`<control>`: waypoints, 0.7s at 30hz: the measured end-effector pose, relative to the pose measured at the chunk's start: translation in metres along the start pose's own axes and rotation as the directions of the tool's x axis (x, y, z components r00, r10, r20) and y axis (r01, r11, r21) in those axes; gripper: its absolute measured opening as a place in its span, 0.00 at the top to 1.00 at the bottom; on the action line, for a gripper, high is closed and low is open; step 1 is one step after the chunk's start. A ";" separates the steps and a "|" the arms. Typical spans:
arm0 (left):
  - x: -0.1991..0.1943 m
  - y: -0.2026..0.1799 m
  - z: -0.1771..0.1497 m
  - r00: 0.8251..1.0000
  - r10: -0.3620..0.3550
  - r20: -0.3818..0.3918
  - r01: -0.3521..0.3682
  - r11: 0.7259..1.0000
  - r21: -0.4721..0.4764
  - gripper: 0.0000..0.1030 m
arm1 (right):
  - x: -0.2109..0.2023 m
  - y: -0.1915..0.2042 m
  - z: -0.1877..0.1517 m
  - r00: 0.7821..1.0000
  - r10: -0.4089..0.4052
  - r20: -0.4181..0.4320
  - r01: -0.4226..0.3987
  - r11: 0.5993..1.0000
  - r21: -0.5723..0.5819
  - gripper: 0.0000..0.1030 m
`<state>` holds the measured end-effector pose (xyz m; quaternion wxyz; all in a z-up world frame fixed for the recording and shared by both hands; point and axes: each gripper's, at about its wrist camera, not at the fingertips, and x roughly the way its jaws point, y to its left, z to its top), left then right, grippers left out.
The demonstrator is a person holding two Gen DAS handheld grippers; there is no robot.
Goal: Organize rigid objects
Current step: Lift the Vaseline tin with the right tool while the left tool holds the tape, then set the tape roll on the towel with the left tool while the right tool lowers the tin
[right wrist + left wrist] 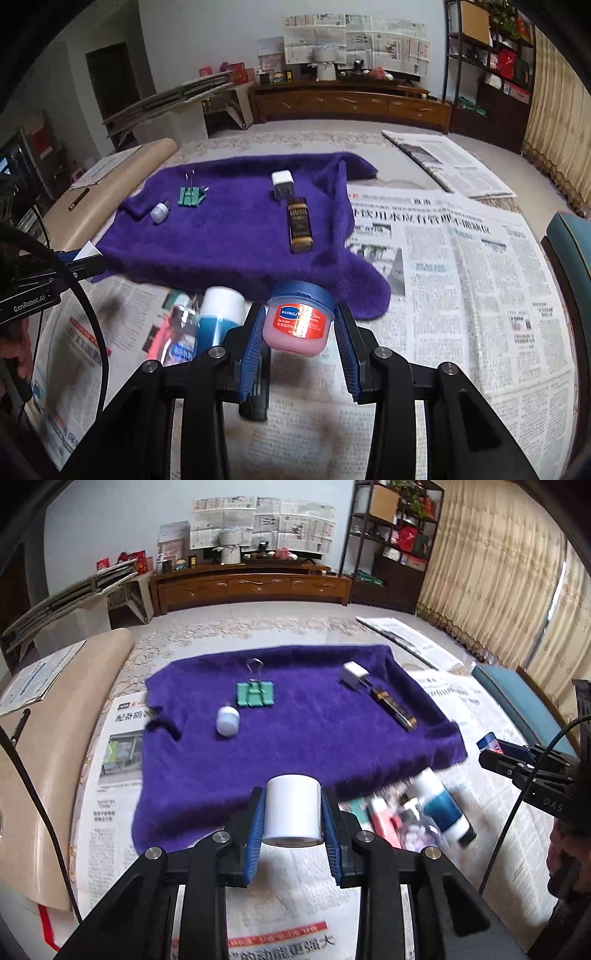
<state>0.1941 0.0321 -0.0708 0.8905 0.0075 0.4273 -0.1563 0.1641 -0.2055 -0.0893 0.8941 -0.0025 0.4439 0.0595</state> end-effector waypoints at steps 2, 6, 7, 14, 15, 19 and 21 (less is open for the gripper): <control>0.000 0.007 0.008 1.000 -0.007 0.007 0.007 1.000 -0.015 0.73 | -0.001 0.001 0.010 1.000 0.011 0.014 -0.011 1.000 0.003 0.63; 0.006 0.020 0.027 1.000 -0.001 0.018 0.001 1.000 -0.029 0.73 | 0.005 0.006 0.035 0.999 0.016 0.030 -0.015 1.000 -0.025 0.63; 0.008 0.023 0.032 1.000 0.002 0.018 -0.001 0.999 -0.032 0.73 | 0.008 0.007 0.041 0.999 0.018 0.033 -0.017 0.999 -0.030 0.63; 0.032 0.033 0.051 1.000 0.020 0.009 -0.020 0.999 -0.031 0.73 | 0.035 0.015 0.080 0.998 0.058 0.031 -0.056 0.997 -0.057 0.63; 0.035 0.034 0.051 1.000 0.021 0.007 -0.021 0.999 -0.028 0.73 | 0.040 0.017 0.084 0.997 0.069 0.026 -0.067 0.996 -0.061 0.63; 0.051 0.037 0.055 1.000 0.022 -0.012 -0.022 1.000 -0.022 0.73 | 0.063 0.024 0.096 0.997 0.077 0.011 -0.075 0.993 -0.088 0.63; 0.057 0.039 0.055 1.000 0.021 -0.018 -0.021 1.000 -0.020 0.73 | 0.077 0.027 0.098 0.996 0.084 -0.011 -0.084 0.991 -0.101 0.63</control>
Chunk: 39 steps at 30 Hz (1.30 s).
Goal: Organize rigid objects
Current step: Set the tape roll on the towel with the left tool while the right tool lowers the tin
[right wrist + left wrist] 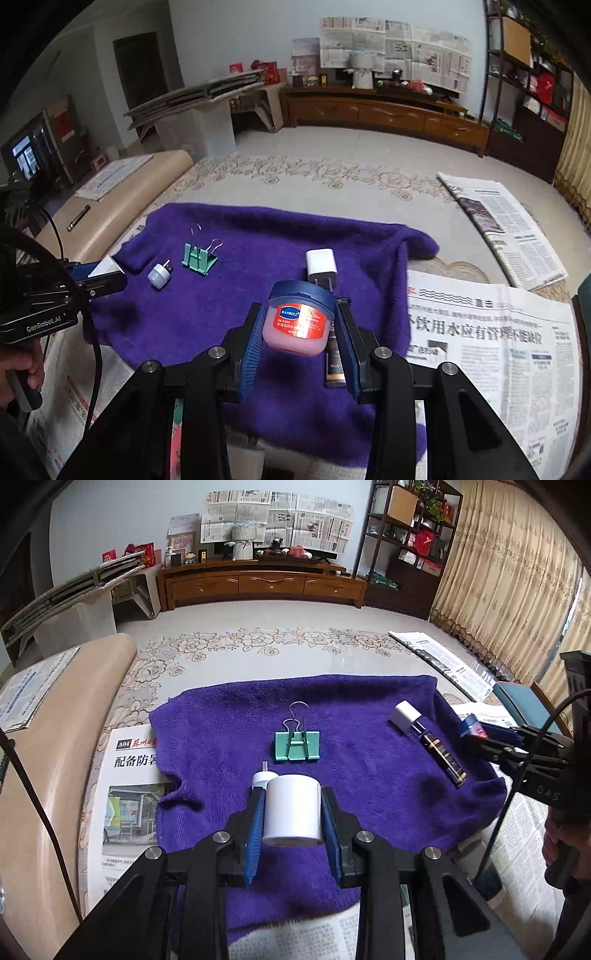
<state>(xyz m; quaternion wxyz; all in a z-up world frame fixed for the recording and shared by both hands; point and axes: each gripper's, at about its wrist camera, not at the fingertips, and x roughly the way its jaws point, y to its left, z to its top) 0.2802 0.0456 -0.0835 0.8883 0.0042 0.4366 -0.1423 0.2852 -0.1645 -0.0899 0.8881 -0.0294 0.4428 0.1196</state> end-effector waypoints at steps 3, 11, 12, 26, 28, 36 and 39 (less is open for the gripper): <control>0.010 0.001 0.001 1.000 0.011 -0.013 -0.011 1.000 0.016 0.73 | 0.017 0.004 0.003 0.999 0.007 -0.034 -0.008 1.000 -0.023 0.63; 0.028 0.002 -0.001 0.999 0.014 -0.051 -0.012 0.999 0.047 0.73 | 0.046 0.019 0.000 0.995 0.013 -0.098 -0.022 0.996 -0.091 0.63; 0.030 0.003 -0.002 0.998 0.015 -0.055 -0.012 0.999 0.047 0.73 | 0.049 0.021 0.000 0.994 0.013 -0.108 -0.024 0.995 -0.098 0.63; 0.049 0.005 -0.013 0.991 0.029 -0.131 -0.015 0.995 0.101 0.73 | 0.070 0.035 -0.011 0.982 -0.003 -0.190 -0.032 0.983 -0.181 0.63; 0.050 0.004 -0.013 0.990 0.033 -0.137 -0.017 0.993 0.115 0.72 | 0.069 0.035 -0.012 0.981 -0.001 -0.194 -0.035 0.982 -0.183 0.63; 0.048 0.003 -0.013 0.987 0.066 -0.148 -0.043 0.987 0.152 0.60 | 0.069 0.033 -0.012 0.981 0.010 -0.196 -0.052 0.976 -0.210 0.63; 0.045 0.007 -0.018 0.989 0.060 -0.133 -0.039 0.987 0.153 0.46 | 0.068 0.032 -0.014 0.980 0.022 -0.198 -0.065 0.975 -0.212 0.59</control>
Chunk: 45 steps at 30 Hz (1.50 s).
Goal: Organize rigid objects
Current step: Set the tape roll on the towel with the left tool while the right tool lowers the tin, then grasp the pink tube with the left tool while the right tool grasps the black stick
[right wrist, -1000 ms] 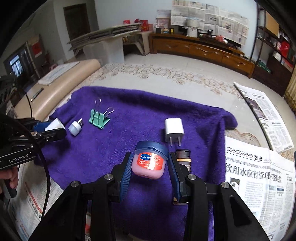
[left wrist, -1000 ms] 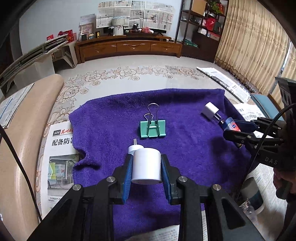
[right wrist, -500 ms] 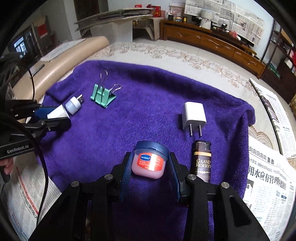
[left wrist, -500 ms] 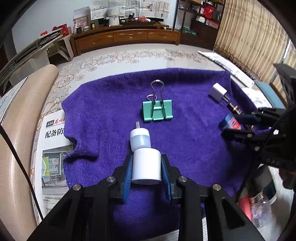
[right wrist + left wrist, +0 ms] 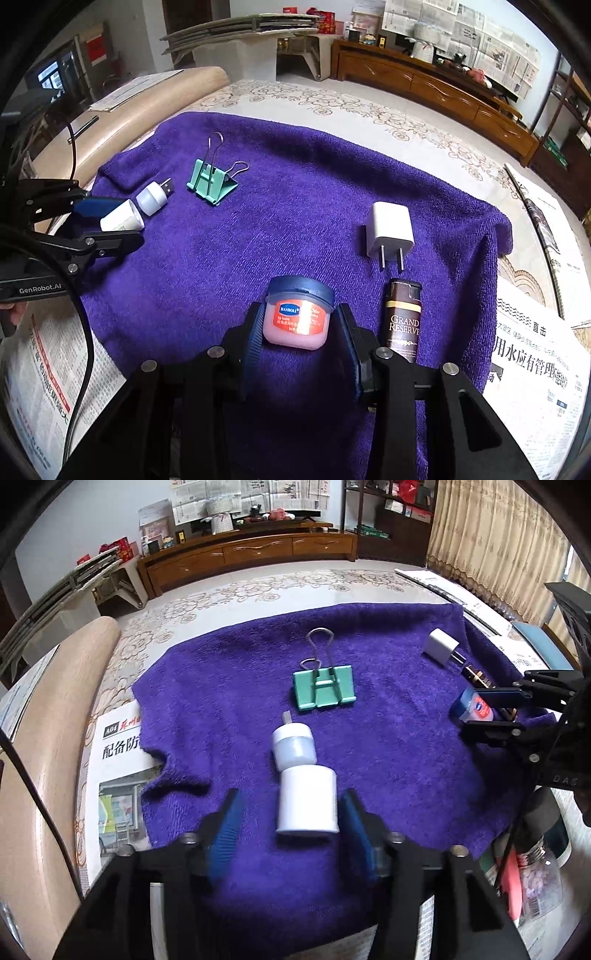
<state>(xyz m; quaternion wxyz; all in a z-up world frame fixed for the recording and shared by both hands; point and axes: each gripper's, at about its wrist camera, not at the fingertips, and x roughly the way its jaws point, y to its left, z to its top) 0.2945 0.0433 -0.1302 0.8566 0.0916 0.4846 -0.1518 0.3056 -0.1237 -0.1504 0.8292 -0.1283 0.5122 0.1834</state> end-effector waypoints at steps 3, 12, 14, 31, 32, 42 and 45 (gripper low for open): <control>-0.005 -0.005 -0.003 1.000 0.007 0.011 -0.007 1.000 0.013 0.37 | -0.002 -0.003 -0.002 1.000 0.023 -0.001 -0.023 1.000 0.019 0.49; -0.059 -0.020 -0.025 0.993 -0.008 0.117 0.020 0.995 -0.097 0.00 | -0.062 -0.004 -0.028 0.996 -0.006 0.095 -0.006 0.992 0.126 0.00; -0.072 -0.031 -0.032 0.993 -0.014 0.119 0.027 0.993 -0.111 0.00 | -0.079 -0.007 -0.040 0.995 -0.020 0.096 0.004 0.986 0.165 0.00; -0.043 -0.105 -0.081 1.000 -0.011 0.026 0.014 0.990 -0.144 0.00 | -0.137 -0.058 -0.149 0.980 -0.162 0.117 0.097 0.899 0.428 0.00; -0.043 -0.107 -0.081 1.000 -0.003 0.031 0.007 0.990 -0.140 0.00 | -0.138 -0.060 -0.149 0.980 -0.159 0.123 0.091 0.897 0.432 0.00; -0.038 -0.132 -0.079 0.996 0.091 0.022 -0.089 0.992 -0.088 0.01 | -0.138 -0.057 -0.155 0.981 -0.151 0.119 0.089 0.905 0.416 0.00; -0.040 -0.137 -0.082 0.993 0.100 0.057 -0.096 0.993 -0.073 0.01 | -0.139 -0.057 -0.157 0.981 -0.152 0.118 0.090 0.906 0.415 0.00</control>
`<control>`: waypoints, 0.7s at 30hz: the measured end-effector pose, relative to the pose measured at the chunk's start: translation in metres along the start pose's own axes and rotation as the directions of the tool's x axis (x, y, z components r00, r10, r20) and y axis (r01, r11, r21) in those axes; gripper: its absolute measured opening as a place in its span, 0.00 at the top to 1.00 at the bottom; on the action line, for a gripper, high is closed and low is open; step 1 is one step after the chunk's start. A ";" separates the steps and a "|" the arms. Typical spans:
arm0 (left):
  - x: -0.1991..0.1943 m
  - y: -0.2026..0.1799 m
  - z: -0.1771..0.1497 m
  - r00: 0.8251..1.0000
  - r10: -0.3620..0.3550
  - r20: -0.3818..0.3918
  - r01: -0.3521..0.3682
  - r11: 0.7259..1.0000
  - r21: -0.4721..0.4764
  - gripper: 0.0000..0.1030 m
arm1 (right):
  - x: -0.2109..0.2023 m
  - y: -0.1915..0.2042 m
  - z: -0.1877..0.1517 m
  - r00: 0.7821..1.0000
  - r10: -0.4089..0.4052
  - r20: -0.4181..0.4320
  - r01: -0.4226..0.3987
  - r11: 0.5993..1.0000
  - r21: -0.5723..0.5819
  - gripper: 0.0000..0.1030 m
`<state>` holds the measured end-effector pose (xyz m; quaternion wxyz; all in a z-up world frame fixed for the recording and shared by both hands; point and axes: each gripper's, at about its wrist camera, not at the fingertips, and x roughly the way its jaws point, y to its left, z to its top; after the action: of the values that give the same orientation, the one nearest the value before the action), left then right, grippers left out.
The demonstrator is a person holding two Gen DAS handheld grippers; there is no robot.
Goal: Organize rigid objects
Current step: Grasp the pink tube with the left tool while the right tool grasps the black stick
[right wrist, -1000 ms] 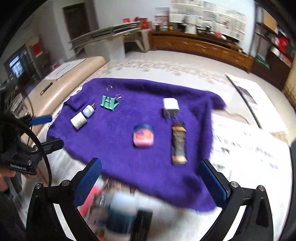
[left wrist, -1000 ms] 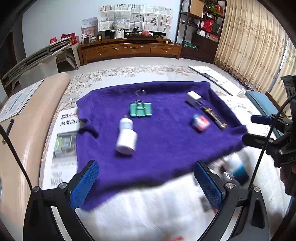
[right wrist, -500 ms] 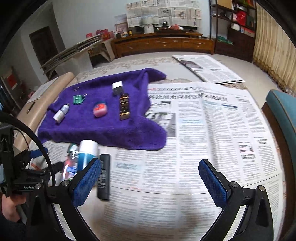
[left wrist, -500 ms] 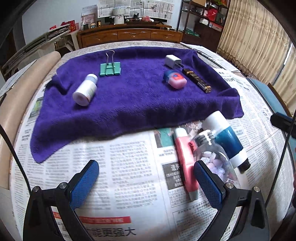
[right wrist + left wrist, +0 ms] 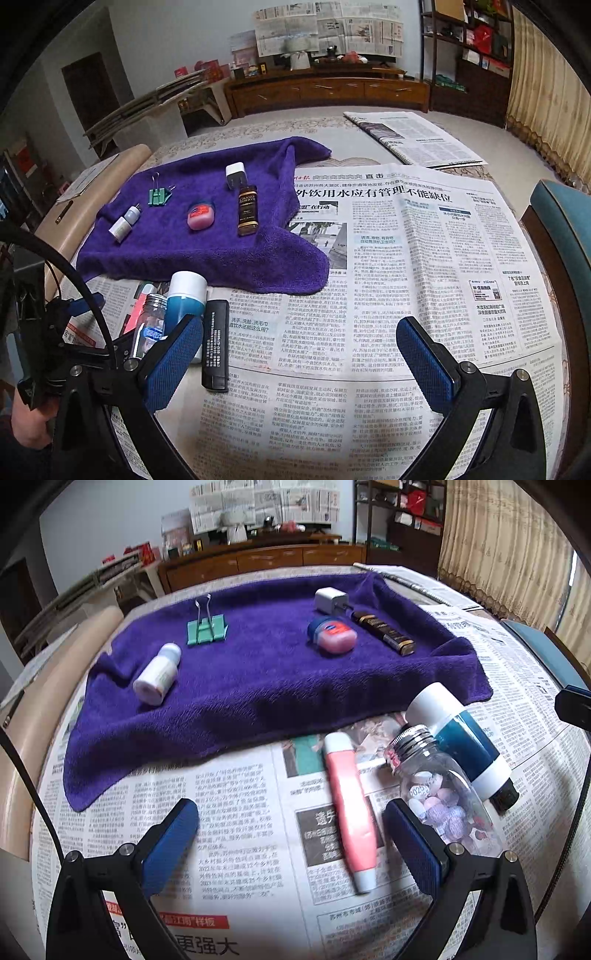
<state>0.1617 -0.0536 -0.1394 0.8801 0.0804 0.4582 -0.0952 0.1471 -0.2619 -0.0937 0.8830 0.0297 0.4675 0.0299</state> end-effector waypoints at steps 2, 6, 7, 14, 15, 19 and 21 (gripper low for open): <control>-0.001 -0.002 0.000 1.000 -0.011 0.023 0.010 1.000 0.008 0.06 | 0.000 -0.001 -0.001 1.000 -0.004 -0.002 0.004 1.000 0.002 0.00; -0.003 -0.004 0.001 0.996 -0.072 0.046 0.072 0.997 0.009 0.38 | 0.000 -0.005 -0.002 1.000 -0.003 -0.007 0.003 1.000 0.012 0.00; -0.004 -0.006 0.001 0.996 -0.079 0.049 0.078 0.997 0.018 0.47 | 0.000 -0.005 -0.003 1.000 -0.002 -0.009 0.002 1.000 0.012 0.00; -0.009 -0.016 -0.001 0.992 -0.117 0.053 0.115 0.992 0.050 0.84 | 0.003 -0.003 -0.003 1.000 -0.009 -0.020 0.009 1.000 0.001 0.00; -0.009 -0.014 -0.001 0.991 -0.126 0.054 0.124 0.991 0.042 0.84 | 0.003 -0.002 -0.004 1.000 -0.009 -0.022 0.009 1.000 0.000 0.00; -0.011 -0.008 -0.003 0.993 -0.108 0.048 0.106 0.994 0.029 0.85 | 0.003 0.001 -0.004 1.000 0.000 -0.019 -0.001 1.000 -0.013 0.00; -0.010 -0.003 -0.003 0.994 -0.099 0.041 0.098 0.995 0.015 0.85 | 0.005 0.004 -0.006 1.000 0.010 -0.021 -0.011 1.000 -0.022 0.00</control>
<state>0.1529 -0.0545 -0.1327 0.8831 0.0616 0.4426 -0.1433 0.1451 -0.2574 -0.1006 0.8781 0.0218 0.4763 0.0400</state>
